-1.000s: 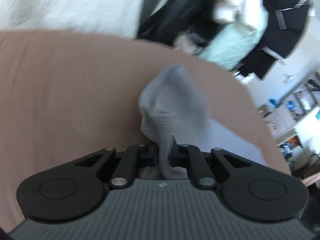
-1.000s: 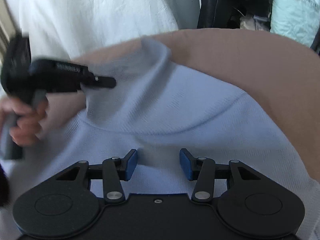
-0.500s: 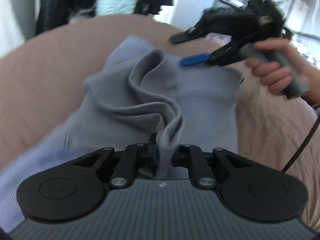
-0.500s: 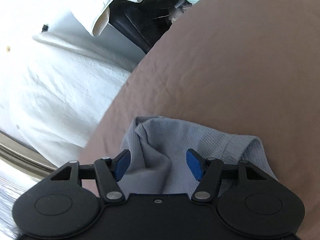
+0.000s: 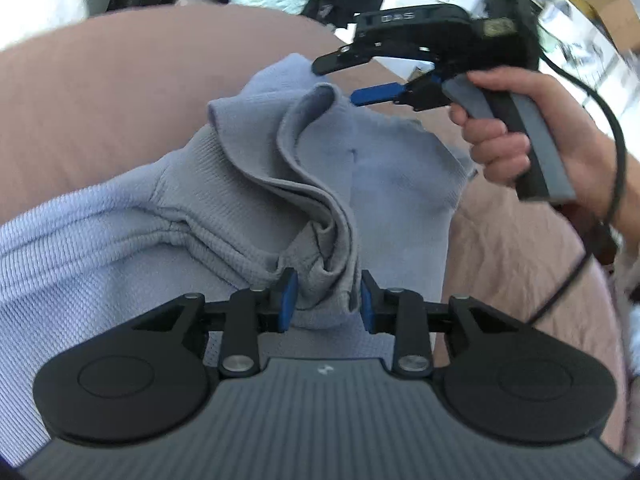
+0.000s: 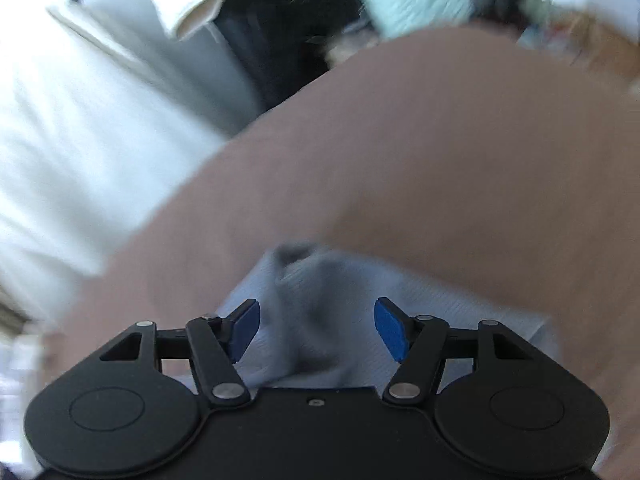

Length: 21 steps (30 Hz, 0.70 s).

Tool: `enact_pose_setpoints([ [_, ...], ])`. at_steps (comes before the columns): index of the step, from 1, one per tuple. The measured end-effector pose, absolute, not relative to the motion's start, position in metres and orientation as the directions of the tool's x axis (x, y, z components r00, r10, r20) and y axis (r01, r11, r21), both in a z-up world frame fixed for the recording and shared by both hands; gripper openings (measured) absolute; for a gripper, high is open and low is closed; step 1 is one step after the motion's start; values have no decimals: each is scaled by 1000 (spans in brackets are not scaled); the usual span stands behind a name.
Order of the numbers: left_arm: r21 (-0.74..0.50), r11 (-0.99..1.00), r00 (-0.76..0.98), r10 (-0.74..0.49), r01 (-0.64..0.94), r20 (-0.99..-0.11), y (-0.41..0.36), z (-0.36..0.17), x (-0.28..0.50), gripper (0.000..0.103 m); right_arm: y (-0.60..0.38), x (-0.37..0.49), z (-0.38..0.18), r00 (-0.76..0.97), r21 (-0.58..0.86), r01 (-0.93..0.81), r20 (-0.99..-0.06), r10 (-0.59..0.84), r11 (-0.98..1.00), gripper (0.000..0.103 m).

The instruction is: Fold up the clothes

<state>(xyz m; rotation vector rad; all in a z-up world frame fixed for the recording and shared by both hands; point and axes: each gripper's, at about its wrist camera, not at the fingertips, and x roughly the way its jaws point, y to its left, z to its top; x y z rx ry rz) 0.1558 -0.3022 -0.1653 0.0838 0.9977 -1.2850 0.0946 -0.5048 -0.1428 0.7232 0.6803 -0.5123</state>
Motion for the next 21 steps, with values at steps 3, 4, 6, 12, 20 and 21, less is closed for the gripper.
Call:
enact_pose_setpoints([
  [3, -479, 353, -54, -758, 803, -649, -298, -164, 160, 31, -493, 107, -130, 661, 395, 590, -737, -140, 704, 69],
  [4, -481, 358, -52, -758, 800, -650, -297, -164, 161, 31, -485, 115, -126, 638, 354, 573, -758, -132, 739, 69],
  [6, -477, 379, -30, -758, 793, -652, -297, -161, 165, 31, -468, 133, -124, 567, 253, 541, -814, -126, 803, 68],
  [12, -413, 515, 192, -769, 751, -610, -272, -134, 182, 31, -434, 121, -135, 334, -86, 460, -906, -262, 884, 65],
  [20, -501, 536, 204, -794, 679, -572, -243, -136, 214, 36, -475, 43, -130, 296, -46, 598, -915, -274, 801, 64],
  [21, -496, 541, 198, -786, 679, -585, -246, -138, 213, 36, -480, 37, -125, 339, 18, 626, -907, -251, 780, 64],
])
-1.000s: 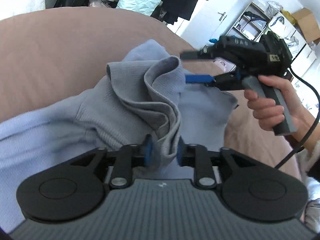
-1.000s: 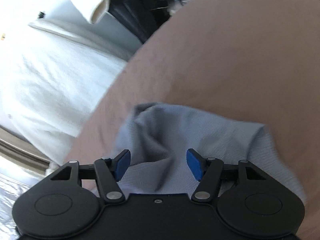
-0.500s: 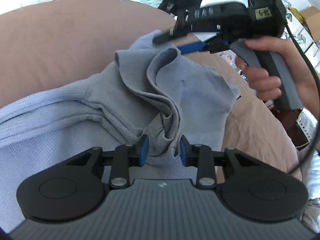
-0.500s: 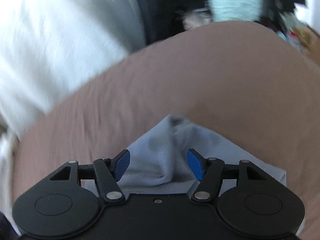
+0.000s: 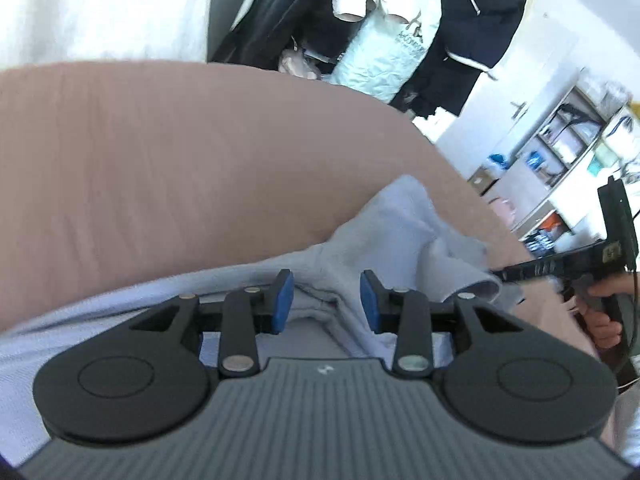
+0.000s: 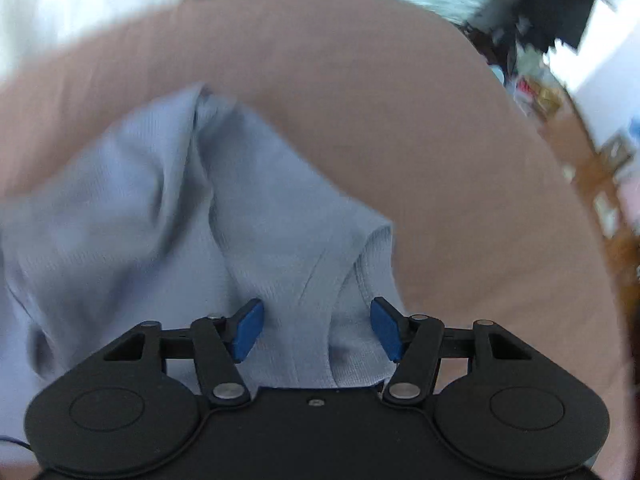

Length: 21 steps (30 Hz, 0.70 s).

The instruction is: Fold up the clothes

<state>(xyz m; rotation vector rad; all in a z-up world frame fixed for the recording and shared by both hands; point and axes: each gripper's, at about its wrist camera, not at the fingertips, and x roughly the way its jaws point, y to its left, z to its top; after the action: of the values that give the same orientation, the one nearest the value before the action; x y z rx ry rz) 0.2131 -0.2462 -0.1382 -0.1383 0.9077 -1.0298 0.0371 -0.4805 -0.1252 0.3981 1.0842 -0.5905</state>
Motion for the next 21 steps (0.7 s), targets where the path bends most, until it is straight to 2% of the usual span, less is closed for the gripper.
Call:
enact_pose_setpoints([
  [3, -476, 558, 175, -753, 679, -634, -262, -147, 207, 36, -487, 34, -110, 537, 304, 628, -836, -115, 717, 65],
  [5, -476, 567, 152, -735, 672, -660, -269, -154, 205, 38, -482, 41, -107, 611, 416, 589, -791, -45, 693, 65],
  [7, -492, 577, 136, -727, 652, -673, -271, -160, 207, 38, -474, 57, -111, 606, 405, 544, -796, -10, 735, 69],
  [9, -503, 586, 130, -724, 636, -678, -271, -165, 209, 38, -465, 71, -124, 527, 302, 519, -850, -21, 800, 68],
  [10, -509, 587, 128, -725, 630, -677, -271, -168, 211, 38, -462, 74, -133, 474, 252, 514, -880, -27, 820, 50],
  [12, -499, 581, 124, -722, 643, -681, -273, -169, 211, 38, -458, 82, -145, 402, 163, 466, -914, -44, 870, 3],
  [13, -483, 576, 125, -718, 659, -685, -275, -169, 210, 38, -455, 82, -146, 370, 78, 442, -923, -103, 894, 1],
  [15, -451, 565, 128, -709, 691, -693, -279, -168, 208, 38, -445, 77, -143, 311, -167, 399, -900, -304, 902, 0],
  [17, -458, 556, 123, -718, 694, -685, -278, -168, 208, 41, -441, 70, -135, 296, -316, 376, -850, -436, 871, 7],
  [18, -473, 550, 116, -728, 688, -676, -277, -169, 209, 41, -442, 65, -129, 316, -330, 377, -832, -456, 865, 13],
  [20, -516, 533, 95, -751, 671, -653, -275, -171, 213, 41, -457, 56, -117, 426, -166, 407, -835, -348, 898, 26],
  [21, -559, 511, 64, -773, 653, -631, -272, -174, 216, 41, -466, 51, -111, 486, -64, 416, -828, -281, 907, 47],
])
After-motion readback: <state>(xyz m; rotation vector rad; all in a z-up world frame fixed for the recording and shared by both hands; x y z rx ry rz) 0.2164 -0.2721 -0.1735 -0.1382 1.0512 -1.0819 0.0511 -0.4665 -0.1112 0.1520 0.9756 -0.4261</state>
